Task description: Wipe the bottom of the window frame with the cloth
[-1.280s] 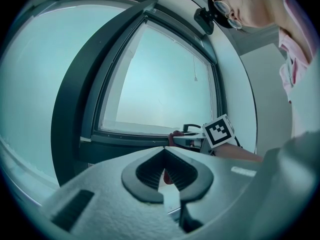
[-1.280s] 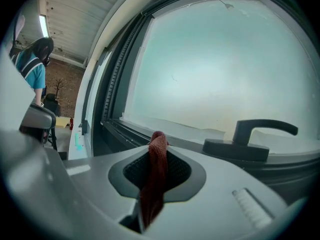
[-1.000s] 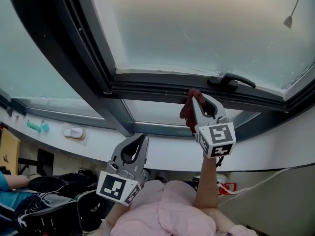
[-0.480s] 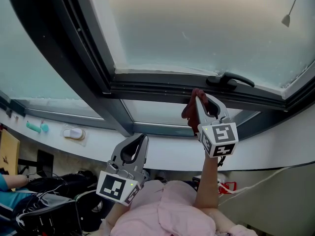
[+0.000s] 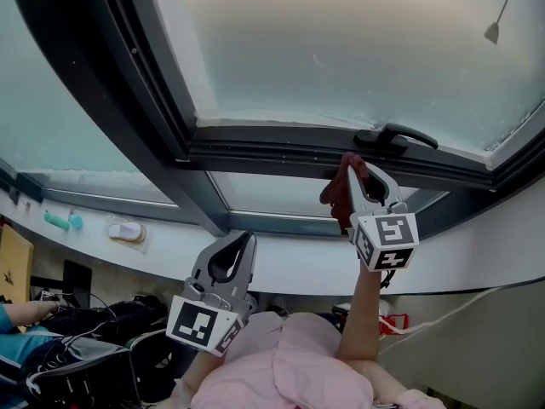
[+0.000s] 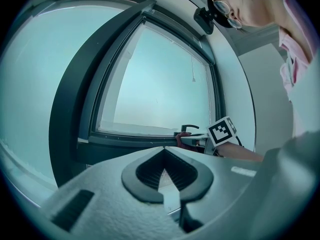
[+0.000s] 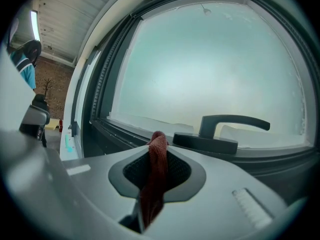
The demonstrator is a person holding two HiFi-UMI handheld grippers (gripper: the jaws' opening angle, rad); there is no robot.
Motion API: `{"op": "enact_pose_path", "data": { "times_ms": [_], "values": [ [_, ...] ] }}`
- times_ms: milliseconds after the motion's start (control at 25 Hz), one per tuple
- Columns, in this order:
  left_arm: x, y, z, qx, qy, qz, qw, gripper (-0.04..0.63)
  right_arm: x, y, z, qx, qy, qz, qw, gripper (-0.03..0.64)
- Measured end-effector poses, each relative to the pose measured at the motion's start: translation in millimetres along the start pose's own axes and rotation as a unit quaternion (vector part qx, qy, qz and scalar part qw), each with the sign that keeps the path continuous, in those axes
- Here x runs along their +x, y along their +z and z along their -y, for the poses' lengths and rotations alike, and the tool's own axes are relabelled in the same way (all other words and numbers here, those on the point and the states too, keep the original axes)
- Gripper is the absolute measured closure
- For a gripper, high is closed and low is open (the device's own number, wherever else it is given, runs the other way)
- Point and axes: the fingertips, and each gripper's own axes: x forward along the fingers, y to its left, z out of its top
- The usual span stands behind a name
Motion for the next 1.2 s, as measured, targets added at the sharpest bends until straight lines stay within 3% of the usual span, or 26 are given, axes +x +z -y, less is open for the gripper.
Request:
{"op": "enact_pose_path", "data": {
  "times_ms": [680, 1200],
  "values": [
    [3, 4, 12, -0.002, -0.018, 0.001, 0.9998, 0.597, -17, -6, 34, 0.011, -0.041, -0.010, 0.999, 0.565],
    [3, 0, 11, -0.005, -0.011, -0.001, 0.9999, 0.597, -23, -11, 51, 0.019, -0.060, -0.010, 0.998, 0.565]
  ]
}}
